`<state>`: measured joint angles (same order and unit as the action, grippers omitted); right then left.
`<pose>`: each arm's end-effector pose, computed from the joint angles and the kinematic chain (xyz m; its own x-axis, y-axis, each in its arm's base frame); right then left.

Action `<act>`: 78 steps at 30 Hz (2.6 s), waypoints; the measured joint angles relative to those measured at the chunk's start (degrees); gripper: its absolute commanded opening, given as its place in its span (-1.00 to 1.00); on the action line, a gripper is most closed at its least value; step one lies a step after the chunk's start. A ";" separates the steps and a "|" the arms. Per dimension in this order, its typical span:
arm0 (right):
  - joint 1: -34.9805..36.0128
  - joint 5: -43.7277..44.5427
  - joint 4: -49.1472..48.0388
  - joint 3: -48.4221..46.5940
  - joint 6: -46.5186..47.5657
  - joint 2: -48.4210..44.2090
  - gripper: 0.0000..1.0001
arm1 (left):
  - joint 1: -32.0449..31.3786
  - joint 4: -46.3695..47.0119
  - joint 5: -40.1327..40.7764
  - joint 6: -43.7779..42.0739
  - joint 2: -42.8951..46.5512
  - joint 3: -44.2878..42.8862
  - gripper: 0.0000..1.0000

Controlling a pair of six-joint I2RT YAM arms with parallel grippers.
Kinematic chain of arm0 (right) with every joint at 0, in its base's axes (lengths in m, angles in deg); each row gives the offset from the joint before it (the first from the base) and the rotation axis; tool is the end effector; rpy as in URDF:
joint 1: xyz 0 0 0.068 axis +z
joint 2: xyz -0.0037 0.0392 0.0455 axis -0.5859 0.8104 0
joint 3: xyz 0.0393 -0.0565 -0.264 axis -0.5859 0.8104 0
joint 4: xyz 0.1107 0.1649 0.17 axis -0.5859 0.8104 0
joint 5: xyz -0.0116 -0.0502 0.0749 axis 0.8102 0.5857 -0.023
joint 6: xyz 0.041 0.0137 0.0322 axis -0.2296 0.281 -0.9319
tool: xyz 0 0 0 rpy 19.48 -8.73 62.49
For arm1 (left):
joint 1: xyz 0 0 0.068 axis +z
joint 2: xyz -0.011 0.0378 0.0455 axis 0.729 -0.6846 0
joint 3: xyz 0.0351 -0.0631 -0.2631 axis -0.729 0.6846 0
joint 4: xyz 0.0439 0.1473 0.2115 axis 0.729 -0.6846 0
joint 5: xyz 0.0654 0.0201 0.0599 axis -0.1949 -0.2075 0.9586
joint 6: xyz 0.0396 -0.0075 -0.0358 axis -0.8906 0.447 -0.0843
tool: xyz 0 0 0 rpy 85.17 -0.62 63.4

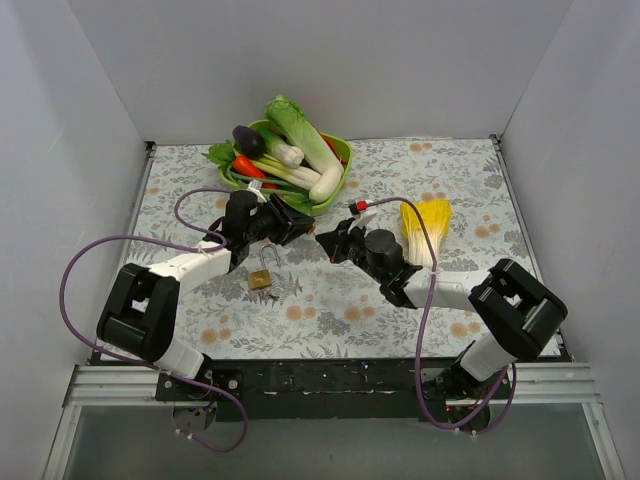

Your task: Unlock with the key

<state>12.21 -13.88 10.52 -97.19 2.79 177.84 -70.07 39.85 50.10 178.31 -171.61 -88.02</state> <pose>0.2162 0.2339 0.2164 -0.3079 0.2980 -0.9035 -0.5759 0.6975 0.4264 0.2922 -0.1406 0.2152 -0.5625 -0.7346 0.3794 -0.5671 0.0090 -0.8236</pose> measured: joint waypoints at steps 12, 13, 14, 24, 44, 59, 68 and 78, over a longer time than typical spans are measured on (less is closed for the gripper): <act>0.79 1.36 -0.13 -2.08 -1.01 3.04 -0.97 | 0.57 1.40 2.08 1.07 0.04 1.49 -1.00; 0.87 1.62 -0.13 -2.34 -1.03 3.26 -0.97 | 0.61 1.53 2.25 1.11 0.04 1.53 -1.00; 0.96 1.81 -0.13 -2.60 -1.05 3.48 -0.97 | 0.66 1.62 2.47 1.25 0.04 1.53 -1.00; 1.55 3.10 -0.35 -4.00 -1.22 4.98 -0.97 | 1.05 2.45 3.87 1.95 0.76 2.40 -1.00; 1.55 4.15 2.10 -6.97 -1.07 5.01 -0.97 | 0.74 4.04 6.21 1.66 1.60 2.49 -1.00; 1.11 4.92 2.84 -7.32 -1.05 4.98 -0.97 | -0.87 3.76 6.80 0.85 1.66 2.49 -1.00; 1.07 4.61 2.91 -7.30 -1.16 5.01 -0.97 | -0.87 3.39 6.91 0.35 1.86 2.47 -1.00; 1.11 2.40 5.73 -5.66 -0.33 0.48 -0.35 | -1.68 2.21 5.07 -0.24 2.73 2.47 -1.00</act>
<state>13.32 -11.48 16.24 -102.85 2.46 178.32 -71.75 42.06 55.17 178.07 -168.88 -85.55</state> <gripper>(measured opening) 0.276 0.398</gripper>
